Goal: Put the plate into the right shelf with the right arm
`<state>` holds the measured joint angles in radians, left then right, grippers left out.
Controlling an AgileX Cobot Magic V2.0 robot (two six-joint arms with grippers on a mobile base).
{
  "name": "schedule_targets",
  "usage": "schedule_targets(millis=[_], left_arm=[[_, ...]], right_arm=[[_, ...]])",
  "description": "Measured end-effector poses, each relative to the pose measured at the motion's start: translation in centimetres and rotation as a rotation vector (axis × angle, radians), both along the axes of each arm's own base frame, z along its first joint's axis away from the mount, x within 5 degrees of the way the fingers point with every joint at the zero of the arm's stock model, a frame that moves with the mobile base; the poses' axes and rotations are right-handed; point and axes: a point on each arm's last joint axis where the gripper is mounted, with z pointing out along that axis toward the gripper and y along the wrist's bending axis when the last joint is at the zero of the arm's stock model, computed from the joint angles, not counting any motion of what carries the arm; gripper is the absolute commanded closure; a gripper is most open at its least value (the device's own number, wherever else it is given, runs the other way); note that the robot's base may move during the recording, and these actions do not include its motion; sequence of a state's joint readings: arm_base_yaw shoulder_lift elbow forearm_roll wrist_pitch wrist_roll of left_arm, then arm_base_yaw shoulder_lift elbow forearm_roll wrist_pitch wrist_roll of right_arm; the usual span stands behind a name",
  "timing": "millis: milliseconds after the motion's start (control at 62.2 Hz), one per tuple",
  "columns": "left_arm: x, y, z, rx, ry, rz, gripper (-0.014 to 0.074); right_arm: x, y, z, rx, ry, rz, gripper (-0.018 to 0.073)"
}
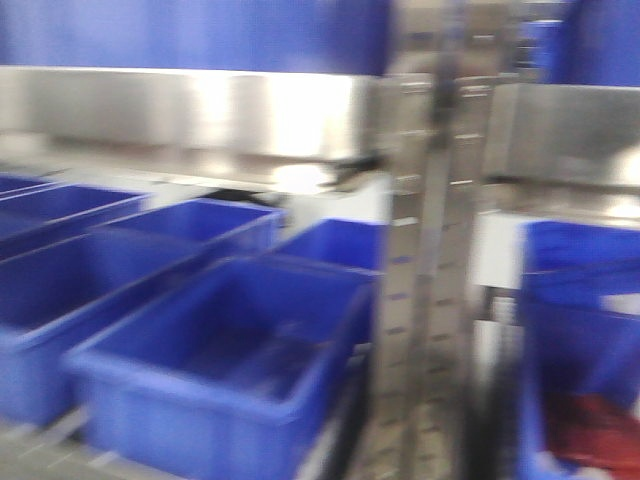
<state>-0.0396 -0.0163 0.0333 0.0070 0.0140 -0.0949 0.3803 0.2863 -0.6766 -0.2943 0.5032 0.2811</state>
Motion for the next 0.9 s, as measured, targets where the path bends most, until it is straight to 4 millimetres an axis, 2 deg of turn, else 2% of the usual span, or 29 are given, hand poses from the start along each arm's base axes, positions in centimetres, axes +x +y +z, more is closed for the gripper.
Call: schedule_targets(millis=[900], left_arm=[[0.00, 0.00, 0.00, 0.000, 0.000, 0.000, 0.0643]], right_arm=[[0.00, 0.00, 0.00, 0.000, 0.000, 0.000, 0.0505]])
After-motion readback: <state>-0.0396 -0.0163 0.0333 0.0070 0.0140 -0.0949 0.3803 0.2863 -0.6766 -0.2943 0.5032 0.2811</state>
